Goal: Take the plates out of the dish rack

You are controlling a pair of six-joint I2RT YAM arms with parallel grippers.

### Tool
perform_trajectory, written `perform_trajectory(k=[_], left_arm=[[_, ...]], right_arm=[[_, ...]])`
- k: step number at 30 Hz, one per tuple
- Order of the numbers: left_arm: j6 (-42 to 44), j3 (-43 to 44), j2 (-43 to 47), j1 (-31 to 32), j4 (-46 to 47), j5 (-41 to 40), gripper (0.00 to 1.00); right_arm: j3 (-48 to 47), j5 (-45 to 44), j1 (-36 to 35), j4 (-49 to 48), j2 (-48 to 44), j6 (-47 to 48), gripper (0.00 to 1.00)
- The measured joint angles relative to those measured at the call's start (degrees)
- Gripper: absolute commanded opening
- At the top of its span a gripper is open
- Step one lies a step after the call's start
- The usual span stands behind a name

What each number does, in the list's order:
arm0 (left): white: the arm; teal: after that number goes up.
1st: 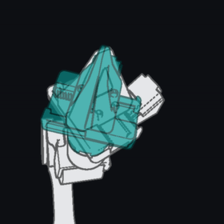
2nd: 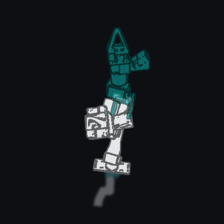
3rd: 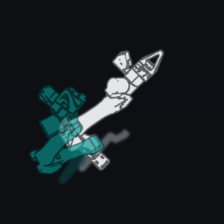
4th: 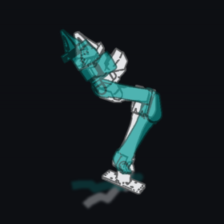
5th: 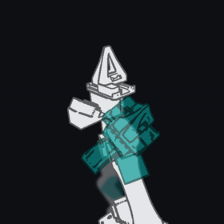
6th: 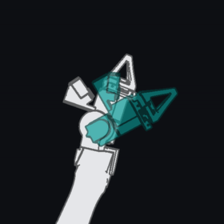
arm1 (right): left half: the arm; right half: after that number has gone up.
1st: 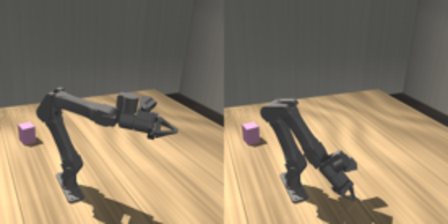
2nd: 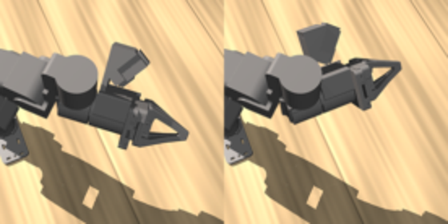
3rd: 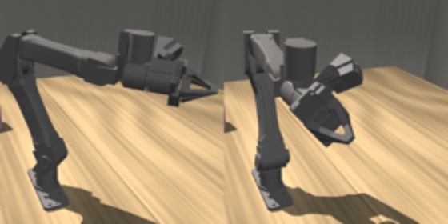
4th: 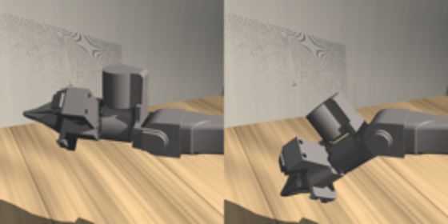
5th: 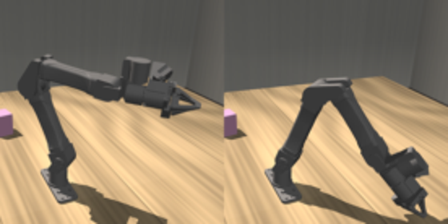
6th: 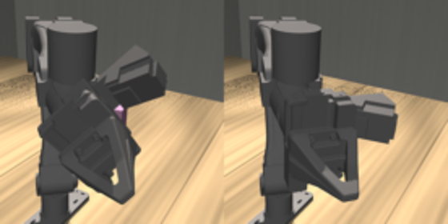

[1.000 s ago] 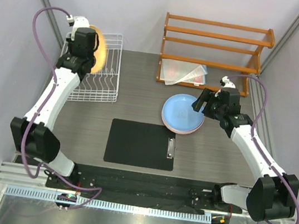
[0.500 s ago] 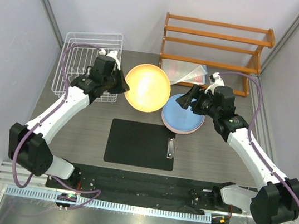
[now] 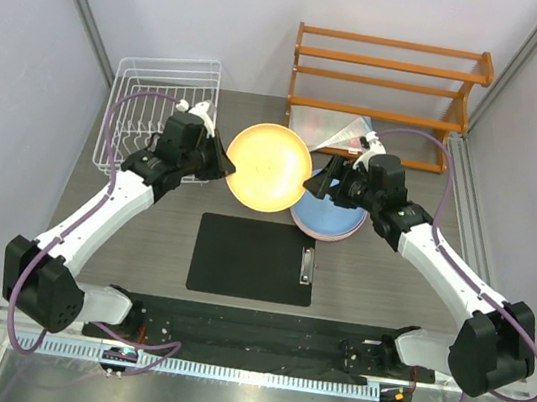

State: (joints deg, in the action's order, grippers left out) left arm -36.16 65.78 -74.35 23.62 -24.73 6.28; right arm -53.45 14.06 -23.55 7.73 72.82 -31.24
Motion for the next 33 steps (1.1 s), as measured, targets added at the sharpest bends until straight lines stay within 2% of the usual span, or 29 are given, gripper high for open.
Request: perform_trajectory(k=[4, 10, 13, 14, 16, 17, 19, 22, 28, 29, 30, 31, 32, 33], left_arm=[[-0.02, -0.79, 0.00, 0.39, 0.07, -0.28, 0.00], [-0.07, -0.81, 0.00, 0.92, 0.35, -0.20, 0.00], [0.00, -0.81, -0.02, 1.64, 0.44, -0.28, 0.00], [0.07, -0.87, -0.02, 1.86, 0.46, -0.42, 0.00], [0.11, -0.98, -0.07, 2.05, 0.46, -0.68, 0.00], [0.07, -1.01, -0.13, 2.16, 0.46, -0.68, 0.00], [0.00, -1.03, -0.37, 2.36, 0.52, -0.83, 0.00], [-0.13, -1.05, -0.98, 2.62, 0.92, -1.01, 0.00], [-0.59, -1.09, -2.78, 3.32, 1.53, -0.92, 0.00], [-0.66, -1.09, -3.15, 3.32, 1.70, -0.92, 0.08], [-0.70, -1.09, -3.52, 3.34, 1.88, -0.92, 0.39], [-0.81, -1.09, -3.82, 3.39, 2.10, -0.90, 0.51], [-0.61, -1.09, -4.02, 3.45, 2.25, -0.81, 0.59], [-0.74, -1.09, -4.13, 3.56, 2.25, -0.50, 0.81]], right_arm=[[0.00, -0.50, -0.63, -0.37, 0.00, -0.22, 0.78], [-0.02, -1.05, -0.98, -0.92, 2.43, -0.39, 0.72], [-0.02, -1.05, -1.11, -1.25, 4.72, -0.44, 0.61], [-0.02, -0.87, -1.14, -1.68, 5.35, -0.66, 0.51], [-0.02, -0.57, -1.18, -2.14, 5.68, -0.81, 0.41], [-0.09, -0.31, -1.31, -2.54, 5.70, -0.76, 0.27], [-0.39, 0.07, -1.68, -3.19, 5.77, -0.52, 0.15], [-0.55, 0.63, -1.90, -4.00, 5.84, -0.74, 0.03], [-0.55, -0.09, -1.22, -4.46, 6.19, -1.29, 0.01], [-0.55, -0.52, -1.22, -4.26, 6.21, -1.27, 0.01], [-0.55, -0.92, -1.25, -4.13, 6.21, -1.27, 0.01], [-0.55, -1.57, -1.25, -3.87, 6.19, -1.25, 0.01], [-0.55, -2.43, -1.25, -3.58, 6.16, -1.16, 0.01], [-0.55, -3.50, -1.25, -3.10, 6.16, -0.59, 0.01]])
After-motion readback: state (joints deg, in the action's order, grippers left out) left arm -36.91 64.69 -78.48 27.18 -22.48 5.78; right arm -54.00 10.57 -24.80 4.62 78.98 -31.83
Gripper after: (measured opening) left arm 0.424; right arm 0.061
